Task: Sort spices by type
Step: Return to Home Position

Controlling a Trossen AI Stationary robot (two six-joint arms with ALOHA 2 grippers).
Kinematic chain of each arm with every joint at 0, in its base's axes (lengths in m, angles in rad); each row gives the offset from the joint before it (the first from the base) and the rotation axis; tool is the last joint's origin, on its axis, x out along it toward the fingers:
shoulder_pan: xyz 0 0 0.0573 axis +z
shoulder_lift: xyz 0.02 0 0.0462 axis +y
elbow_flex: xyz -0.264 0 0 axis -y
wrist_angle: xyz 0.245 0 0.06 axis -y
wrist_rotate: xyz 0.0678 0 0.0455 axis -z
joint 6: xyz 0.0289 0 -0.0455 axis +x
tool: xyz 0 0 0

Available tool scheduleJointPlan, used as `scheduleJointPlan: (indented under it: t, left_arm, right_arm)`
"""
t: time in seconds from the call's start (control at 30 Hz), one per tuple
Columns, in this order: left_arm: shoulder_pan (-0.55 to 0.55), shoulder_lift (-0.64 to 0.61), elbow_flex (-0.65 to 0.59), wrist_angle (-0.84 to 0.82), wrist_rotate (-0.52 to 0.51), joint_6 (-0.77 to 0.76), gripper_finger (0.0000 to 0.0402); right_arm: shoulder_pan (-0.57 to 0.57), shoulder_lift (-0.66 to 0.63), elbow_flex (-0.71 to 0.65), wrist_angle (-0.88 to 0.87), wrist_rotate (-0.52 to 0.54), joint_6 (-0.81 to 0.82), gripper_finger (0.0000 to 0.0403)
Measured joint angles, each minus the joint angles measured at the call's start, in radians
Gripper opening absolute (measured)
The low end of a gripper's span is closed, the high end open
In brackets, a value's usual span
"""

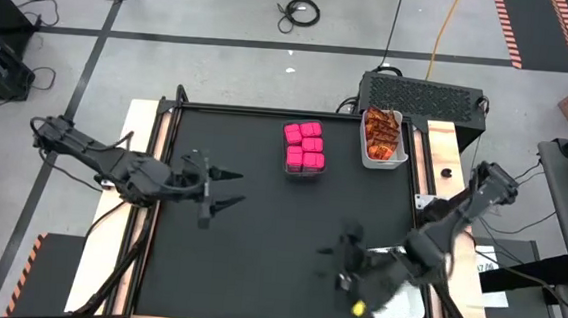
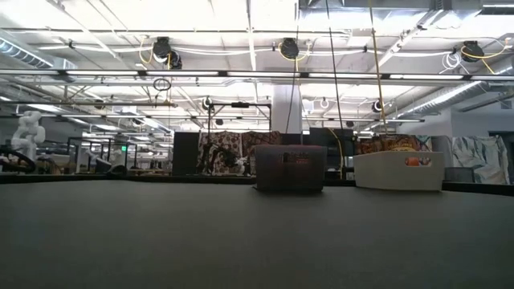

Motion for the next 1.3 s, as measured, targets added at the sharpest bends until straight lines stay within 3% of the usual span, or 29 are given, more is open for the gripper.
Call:
scheduleJointPlan:
  t: [0.2,0.47,0.67,0.9,1.17,1.3]
  left_arm:
    - [-0.068,-0.125,0.000,-0.049,-0.080,0.093,0.0286]
    - [-0.142,-0.274,0.000,-0.266,-0.167,0.076,0.0286]
    - [-0.156,-0.372,-0.005,-0.443,-0.218,0.032,0.0286]
    - [-0.156,-0.581,-0.145,-0.453,-0.221,0.034,0.0286]
    - [-0.154,-0.856,-0.432,-0.147,-0.221,0.102,0.0286]
    - [-0.145,-0.952,-0.574,0.000,-0.221,0.120,0.0285]
  right_arm:
    - [-0.167,-0.035,0.000,0.175,-0.096,-0.207,0.0162]
    - [-0.288,-0.159,-0.003,0.171,-0.137,-0.301,0.0012]
    - [-0.340,-0.316,-0.082,0.163,-0.137,-0.291,0.0002]
    - [-0.390,-0.550,-0.335,0.306,-0.138,-0.212,0.0001]
    - [-0.435,-0.764,-0.700,0.685,-0.143,-0.177,0.0000]
    - [-0.461,-0.836,-0.858,0.794,-0.144,-0.108,0.0000]
